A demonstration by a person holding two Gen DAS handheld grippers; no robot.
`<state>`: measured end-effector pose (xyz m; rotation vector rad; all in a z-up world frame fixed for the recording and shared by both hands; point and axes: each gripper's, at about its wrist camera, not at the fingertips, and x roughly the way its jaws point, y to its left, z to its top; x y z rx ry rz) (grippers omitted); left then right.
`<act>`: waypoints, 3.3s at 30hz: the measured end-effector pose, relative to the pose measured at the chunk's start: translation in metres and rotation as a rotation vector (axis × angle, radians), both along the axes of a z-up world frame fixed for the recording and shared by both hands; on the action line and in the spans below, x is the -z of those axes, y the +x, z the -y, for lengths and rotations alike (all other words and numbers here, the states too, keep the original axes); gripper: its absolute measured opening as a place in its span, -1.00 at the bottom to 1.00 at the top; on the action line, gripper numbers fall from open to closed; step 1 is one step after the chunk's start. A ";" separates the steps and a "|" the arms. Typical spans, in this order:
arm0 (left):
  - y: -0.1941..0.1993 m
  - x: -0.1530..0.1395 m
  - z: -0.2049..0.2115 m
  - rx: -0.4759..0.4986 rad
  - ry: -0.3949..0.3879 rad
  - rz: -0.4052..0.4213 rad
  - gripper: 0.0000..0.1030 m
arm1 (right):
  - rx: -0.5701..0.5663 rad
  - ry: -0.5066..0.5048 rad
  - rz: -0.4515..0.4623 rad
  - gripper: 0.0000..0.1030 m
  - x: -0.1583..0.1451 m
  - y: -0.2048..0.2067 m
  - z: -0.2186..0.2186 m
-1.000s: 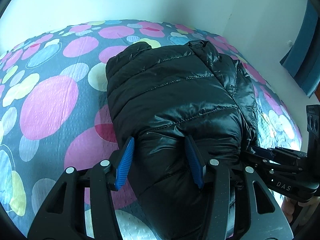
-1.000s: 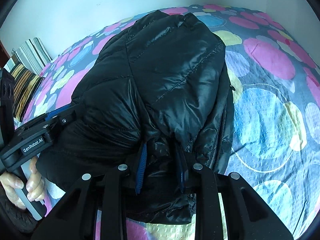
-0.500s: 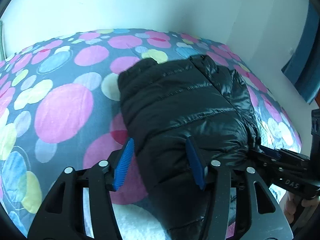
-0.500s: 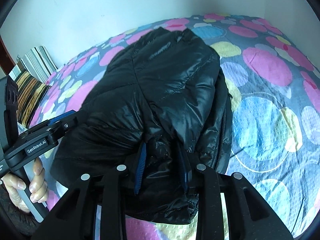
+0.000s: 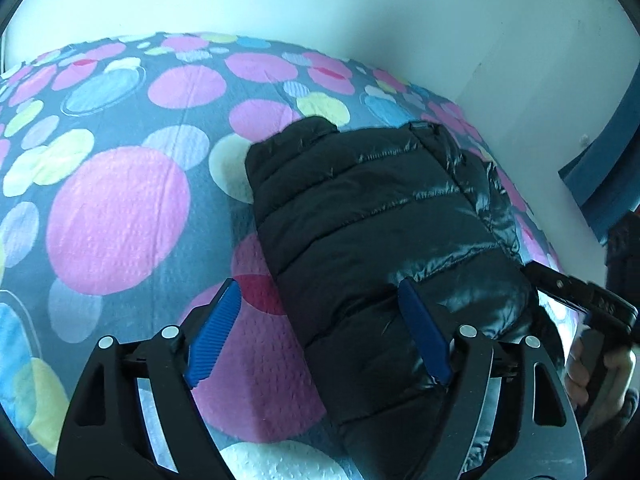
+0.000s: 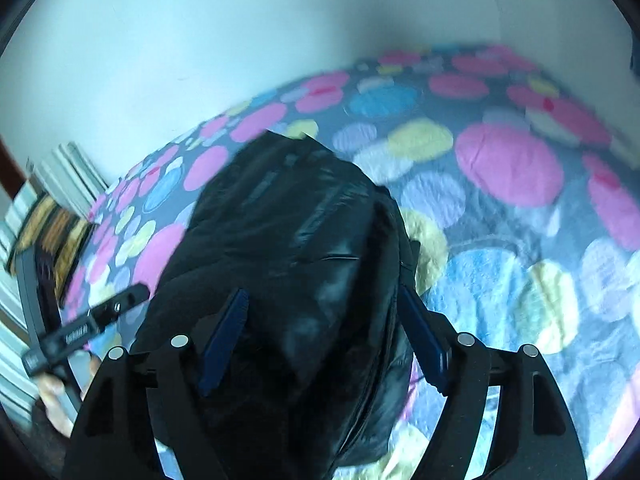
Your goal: Fold large clothes
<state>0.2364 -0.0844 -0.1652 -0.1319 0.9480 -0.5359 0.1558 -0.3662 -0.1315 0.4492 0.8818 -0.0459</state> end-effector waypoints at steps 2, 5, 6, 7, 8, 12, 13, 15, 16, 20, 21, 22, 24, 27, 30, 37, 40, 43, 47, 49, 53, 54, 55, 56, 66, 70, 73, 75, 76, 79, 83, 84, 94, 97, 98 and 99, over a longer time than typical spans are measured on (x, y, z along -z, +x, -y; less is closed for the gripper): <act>0.002 0.003 0.002 -0.002 -0.003 0.001 0.64 | -0.004 0.048 -0.018 0.52 0.011 0.007 0.006; 0.007 0.007 0.008 0.009 -0.016 -0.014 0.70 | -0.017 0.081 -0.054 0.62 0.028 0.017 0.010; 0.010 0.008 0.011 0.013 -0.022 -0.022 0.73 | -0.023 0.088 -0.061 0.66 0.035 0.021 0.011; 0.012 0.010 0.014 0.016 -0.029 -0.030 0.74 | -0.026 0.096 -0.064 0.67 0.039 0.022 0.011; 0.014 0.011 0.016 0.019 -0.036 -0.036 0.74 | -0.030 0.114 -0.067 0.69 0.044 0.024 0.013; 0.017 0.013 0.028 0.042 -0.030 -0.031 0.75 | -0.037 0.159 -0.063 0.73 0.055 0.023 0.015; 0.017 0.013 0.031 0.043 -0.016 -0.022 0.75 | -0.041 0.159 -0.063 0.74 0.056 0.023 0.015; 0.018 0.014 0.035 0.048 0.005 -0.013 0.75 | -0.047 0.158 -0.065 0.75 0.057 0.024 0.014; 0.018 0.015 0.037 0.047 0.015 -0.010 0.75 | -0.048 0.159 -0.066 0.75 0.057 0.024 0.014; 0.020 0.019 0.042 0.055 0.016 -0.031 0.54 | -0.047 0.153 -0.074 0.64 0.062 0.028 0.011; 0.020 0.019 0.044 0.058 0.026 -0.030 0.50 | -0.049 0.151 -0.074 0.48 0.063 0.029 0.011; 0.020 0.018 0.046 0.064 0.037 -0.025 0.48 | -0.057 0.149 -0.070 0.39 0.063 0.029 0.008; 0.018 0.016 0.049 0.068 0.052 -0.018 0.42 | -0.072 0.140 -0.062 0.10 0.060 0.029 0.005; 0.016 0.012 0.050 0.073 0.057 -0.009 0.35 | -0.087 0.147 -0.041 -0.13 0.057 0.027 0.002; 0.013 0.008 0.049 0.079 0.061 0.007 0.31 | -0.088 0.187 -0.010 -0.26 0.056 0.025 0.004; 0.018 0.001 0.026 0.049 0.054 0.024 0.28 | -0.117 0.283 0.064 -0.42 0.051 0.028 -0.005; 0.023 -0.002 0.009 0.020 0.047 0.025 0.26 | -0.134 0.327 0.081 -0.46 0.052 0.040 -0.016; 0.030 -0.009 -0.009 -0.011 0.060 0.036 0.24 | -0.161 0.379 0.107 -0.49 0.051 0.055 -0.030; 0.045 -0.020 -0.039 -0.059 0.088 0.063 0.20 | -0.216 0.400 0.127 -0.50 0.044 0.082 -0.056; 0.055 -0.023 -0.053 -0.085 0.113 0.082 0.18 | -0.243 0.433 0.137 -0.51 0.044 0.098 -0.070; 0.077 -0.020 -0.076 -0.115 0.138 0.077 0.16 | -0.265 0.513 0.141 -0.51 0.050 0.134 -0.095; 0.082 -0.017 -0.080 -0.120 0.141 0.069 0.16 | -0.269 0.520 0.140 -0.51 0.052 0.143 -0.101; 0.086 -0.015 -0.082 -0.123 0.143 0.065 0.16 | -0.273 0.517 0.138 -0.51 0.052 0.147 -0.105; 0.090 -0.012 -0.083 -0.126 0.143 0.060 0.16 | -0.274 0.518 0.132 -0.51 0.055 0.151 -0.109; 0.098 -0.003 -0.072 -0.116 0.174 0.074 0.17 | -0.223 0.504 0.076 -0.49 0.078 0.159 -0.102; 0.097 -0.003 -0.072 -0.118 0.174 0.078 0.17 | -0.216 0.503 0.071 -0.47 0.079 0.155 -0.101; 0.094 -0.005 -0.073 -0.122 0.177 0.086 0.18 | -0.216 0.482 0.066 -0.42 0.076 0.155 -0.102; 0.092 -0.006 -0.073 -0.125 0.179 0.088 0.20 | -0.216 0.467 0.062 -0.34 0.073 0.156 -0.103; 0.092 -0.006 -0.073 -0.125 0.181 0.088 0.20 | -0.214 0.461 0.059 -0.32 0.072 0.156 -0.103; 0.090 -0.007 -0.073 -0.127 0.188 0.091 0.20 | -0.209 0.444 0.055 -0.25 0.070 0.157 -0.104; 0.089 -0.008 -0.073 -0.131 0.192 0.094 0.20 | -0.204 0.422 0.050 -0.22 0.068 0.157 -0.107; 0.089 -0.007 -0.073 -0.132 0.191 0.094 0.20 | -0.203 0.422 0.048 -0.21 0.068 0.157 -0.107; 0.089 -0.007 -0.074 -0.132 0.180 0.090 0.20 | -0.194 0.430 0.038 -0.17 0.070 0.158 -0.105; 0.089 -0.008 -0.074 -0.133 0.176 0.092 0.20 | -0.194 0.430 0.038 -0.14 0.070 0.157 -0.105; 0.089 -0.008 -0.074 -0.132 0.175 0.094 0.20 | -0.193 0.431 0.038 -0.09 0.070 0.157 -0.105; 0.089 -0.009 -0.075 -0.132 0.176 0.095 0.21 | -0.193 0.433 0.038 -0.06 0.070 0.157 -0.105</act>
